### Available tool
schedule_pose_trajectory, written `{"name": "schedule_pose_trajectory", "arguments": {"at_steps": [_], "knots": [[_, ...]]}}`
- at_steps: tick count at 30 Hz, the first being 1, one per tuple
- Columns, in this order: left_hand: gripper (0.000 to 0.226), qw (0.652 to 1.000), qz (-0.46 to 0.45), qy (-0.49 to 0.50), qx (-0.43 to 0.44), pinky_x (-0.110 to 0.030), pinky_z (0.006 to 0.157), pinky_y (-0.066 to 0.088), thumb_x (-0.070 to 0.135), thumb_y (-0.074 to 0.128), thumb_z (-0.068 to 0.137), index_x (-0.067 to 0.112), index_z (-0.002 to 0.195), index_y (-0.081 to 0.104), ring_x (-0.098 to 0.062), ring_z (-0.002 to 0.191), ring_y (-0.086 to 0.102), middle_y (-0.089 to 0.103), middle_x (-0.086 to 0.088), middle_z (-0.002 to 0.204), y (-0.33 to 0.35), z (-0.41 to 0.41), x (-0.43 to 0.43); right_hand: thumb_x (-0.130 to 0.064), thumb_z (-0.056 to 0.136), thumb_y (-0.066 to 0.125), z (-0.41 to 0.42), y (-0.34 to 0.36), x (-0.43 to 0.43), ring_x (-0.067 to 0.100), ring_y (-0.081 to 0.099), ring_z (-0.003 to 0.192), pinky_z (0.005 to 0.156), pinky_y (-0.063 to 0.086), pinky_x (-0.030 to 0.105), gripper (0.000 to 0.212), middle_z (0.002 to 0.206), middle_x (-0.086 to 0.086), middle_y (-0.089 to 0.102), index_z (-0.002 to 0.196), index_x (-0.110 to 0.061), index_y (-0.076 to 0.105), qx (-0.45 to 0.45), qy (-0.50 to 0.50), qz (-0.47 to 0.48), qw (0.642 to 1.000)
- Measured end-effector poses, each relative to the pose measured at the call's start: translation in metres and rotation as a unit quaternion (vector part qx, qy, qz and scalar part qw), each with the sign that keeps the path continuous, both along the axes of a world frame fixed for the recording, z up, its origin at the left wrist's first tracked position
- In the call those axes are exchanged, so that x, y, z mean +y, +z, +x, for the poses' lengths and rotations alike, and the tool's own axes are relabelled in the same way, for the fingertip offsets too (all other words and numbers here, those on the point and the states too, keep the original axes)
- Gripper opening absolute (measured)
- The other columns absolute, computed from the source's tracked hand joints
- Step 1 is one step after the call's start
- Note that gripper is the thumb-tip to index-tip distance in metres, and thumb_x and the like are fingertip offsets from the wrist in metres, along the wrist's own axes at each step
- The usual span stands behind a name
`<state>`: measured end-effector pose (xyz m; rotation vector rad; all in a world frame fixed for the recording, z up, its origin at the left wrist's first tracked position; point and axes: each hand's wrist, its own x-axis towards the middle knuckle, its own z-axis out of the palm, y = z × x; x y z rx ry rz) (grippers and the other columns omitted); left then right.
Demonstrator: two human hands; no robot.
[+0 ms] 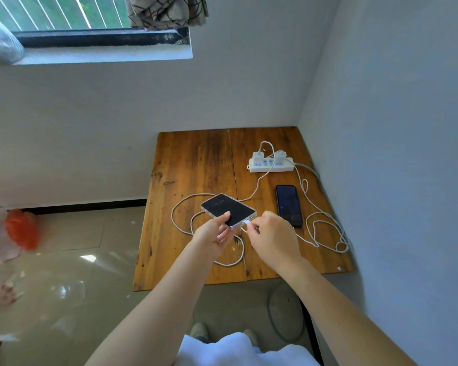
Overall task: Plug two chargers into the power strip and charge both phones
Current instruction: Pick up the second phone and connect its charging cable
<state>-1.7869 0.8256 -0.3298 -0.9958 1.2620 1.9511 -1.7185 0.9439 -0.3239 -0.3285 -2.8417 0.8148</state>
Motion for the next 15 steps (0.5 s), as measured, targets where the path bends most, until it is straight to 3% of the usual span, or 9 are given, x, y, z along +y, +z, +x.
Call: {"name": "schedule_pose_trajectory", "arguments": {"at_steps": [4,15], "knots": [[0.026,1.000,-0.003,0.000,0.013,-0.026,0.046,0.057,0.007,0.074,0.079,0.012,0.092,0.052,-0.027,0.075,0.072,0.069,-0.018,0.098,-0.003,-0.004,-0.001,-0.025,0.094,0.056,-0.002,0.002,-0.001,0.008,0.055,0.062,0.053,0.039,0.008,0.023,0.081,0.003,0.066,0.092,-0.012,0.074,-0.005,-0.011,-0.016,1.000],[0.026,0.999,-0.020,-0.036,0.023,-0.023,0.042,0.054,0.007,0.074,0.078,0.011,0.094,0.054,-0.027,0.079,0.073,0.070,-0.017,0.100,0.000,-0.015,0.001,-0.025,0.091,0.060,-0.009,0.004,-0.002,0.006,0.057,0.051,0.045,0.035,0.007,0.022,0.058,-0.010,0.057,0.078,-0.016,0.074,-0.022,-0.053,-0.100,0.993]]}}
